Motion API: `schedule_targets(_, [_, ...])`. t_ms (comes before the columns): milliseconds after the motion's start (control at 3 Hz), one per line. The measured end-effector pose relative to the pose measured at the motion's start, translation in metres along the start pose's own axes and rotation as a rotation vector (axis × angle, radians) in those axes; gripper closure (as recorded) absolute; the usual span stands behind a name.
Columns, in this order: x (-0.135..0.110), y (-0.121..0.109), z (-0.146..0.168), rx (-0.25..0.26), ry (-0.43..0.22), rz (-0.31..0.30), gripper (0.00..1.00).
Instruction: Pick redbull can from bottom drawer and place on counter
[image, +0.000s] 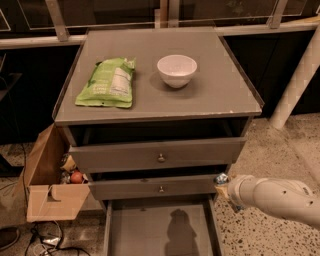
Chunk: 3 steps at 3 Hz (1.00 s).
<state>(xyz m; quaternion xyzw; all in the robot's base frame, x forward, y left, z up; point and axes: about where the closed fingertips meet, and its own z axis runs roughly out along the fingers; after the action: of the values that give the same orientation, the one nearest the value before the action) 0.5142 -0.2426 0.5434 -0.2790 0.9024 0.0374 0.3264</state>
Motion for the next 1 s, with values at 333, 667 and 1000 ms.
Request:
schedule_targets(333, [-0.023, -0.007, -0.031, 0.043, -0.053, -0.02, 1.0])
schedule_targets(667, [-0.042, -0.005, -0.061, 0.068, -0.112, -0.053, 1.0])
schedule_targets(1000, [-0.042, -0.004, -0.064, 0.068, -0.119, -0.053, 1.0])
